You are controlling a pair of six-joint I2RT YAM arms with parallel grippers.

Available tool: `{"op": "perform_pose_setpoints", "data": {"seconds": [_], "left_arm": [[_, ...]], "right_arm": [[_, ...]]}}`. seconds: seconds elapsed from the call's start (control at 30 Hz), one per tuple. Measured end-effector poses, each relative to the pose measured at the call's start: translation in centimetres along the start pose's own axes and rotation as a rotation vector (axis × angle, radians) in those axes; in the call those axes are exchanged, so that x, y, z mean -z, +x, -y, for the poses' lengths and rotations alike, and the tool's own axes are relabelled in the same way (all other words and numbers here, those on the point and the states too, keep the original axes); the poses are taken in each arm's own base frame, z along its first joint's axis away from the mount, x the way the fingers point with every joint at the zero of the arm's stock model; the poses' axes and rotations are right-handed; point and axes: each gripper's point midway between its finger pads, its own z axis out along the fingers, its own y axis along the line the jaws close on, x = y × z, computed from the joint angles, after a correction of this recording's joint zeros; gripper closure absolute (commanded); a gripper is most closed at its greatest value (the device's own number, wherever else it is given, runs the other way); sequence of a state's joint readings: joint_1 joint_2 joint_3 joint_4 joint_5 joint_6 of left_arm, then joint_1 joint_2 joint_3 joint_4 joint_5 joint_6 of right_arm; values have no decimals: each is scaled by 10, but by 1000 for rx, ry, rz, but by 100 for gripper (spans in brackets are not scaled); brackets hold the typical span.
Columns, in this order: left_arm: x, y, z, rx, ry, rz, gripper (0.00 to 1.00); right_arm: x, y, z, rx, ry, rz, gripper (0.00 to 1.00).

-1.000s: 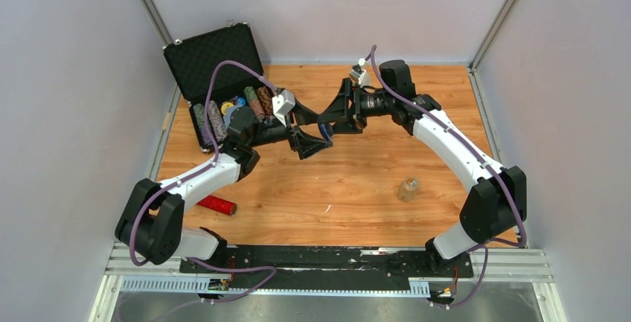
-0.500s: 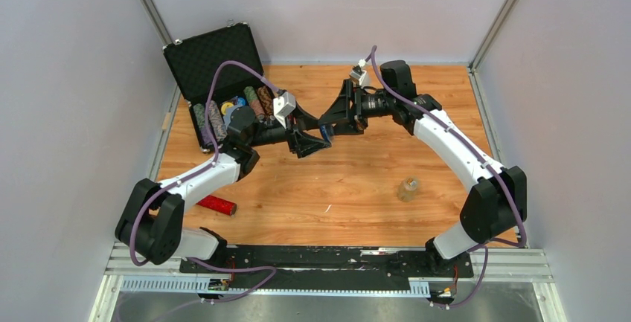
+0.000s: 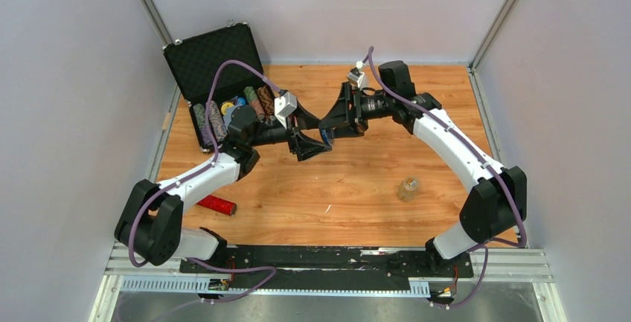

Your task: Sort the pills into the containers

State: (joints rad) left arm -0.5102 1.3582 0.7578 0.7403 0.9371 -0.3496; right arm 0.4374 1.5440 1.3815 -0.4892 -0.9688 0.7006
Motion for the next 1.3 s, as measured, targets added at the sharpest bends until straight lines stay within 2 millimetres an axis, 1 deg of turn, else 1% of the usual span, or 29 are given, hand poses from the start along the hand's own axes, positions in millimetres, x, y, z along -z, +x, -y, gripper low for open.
{"op": "perform_pose_setpoints", "data": {"seconds": [0.07,0.13,0.23,0.33,0.37,0.43,0.53,0.77,0.87,0.93,1.0,1.03,1.1,1.23,1.27,1.3], "left_arm": [[0,-2,1,-6,0,2,2],[0,-5,1,-13,0,4,0],[-1,-10,2,-22,4,10,2],[-2,-13,2,-29,11,12,8],[-2,-13,3,-30,15,11,8],[-2,-12,5,-30,28,6,7],[-1,-11,7,-35,42,1,4],[2,-8,13,-56,61,-26,3],[3,-5,14,-60,62,-36,6],[3,-2,13,-50,58,-46,10],[4,-1,11,-44,48,-50,16],[4,0,10,-43,40,-50,22],[4,0,8,-42,32,-51,26],[3,-1,5,-42,13,-47,25],[3,-1,5,-42,12,-46,24],[3,-1,6,-42,13,-45,20]], "right_arm": [[-1,4,0,0,-2,-15,50],[-3,7,1,-7,0,-32,49],[-5,9,4,-18,5,-46,49],[-6,8,5,-23,6,-50,49],[-7,8,5,-23,5,-51,49],[-7,6,4,-22,3,-51,49],[-7,7,3,-24,-2,-57,49],[-6,11,1,-34,-11,-75,49],[-7,12,1,-38,-10,-79,49],[-7,12,1,-38,-10,-79,50],[-7,12,1,-38,-9,-79,50],[-7,12,1,-38,-9,-79,51],[-7,11,1,-36,-8,-77,51],[-7,11,2,-32,-5,-74,53],[-7,11,2,-32,-5,-73,53],[-7,11,2,-32,-6,-74,53]]}}
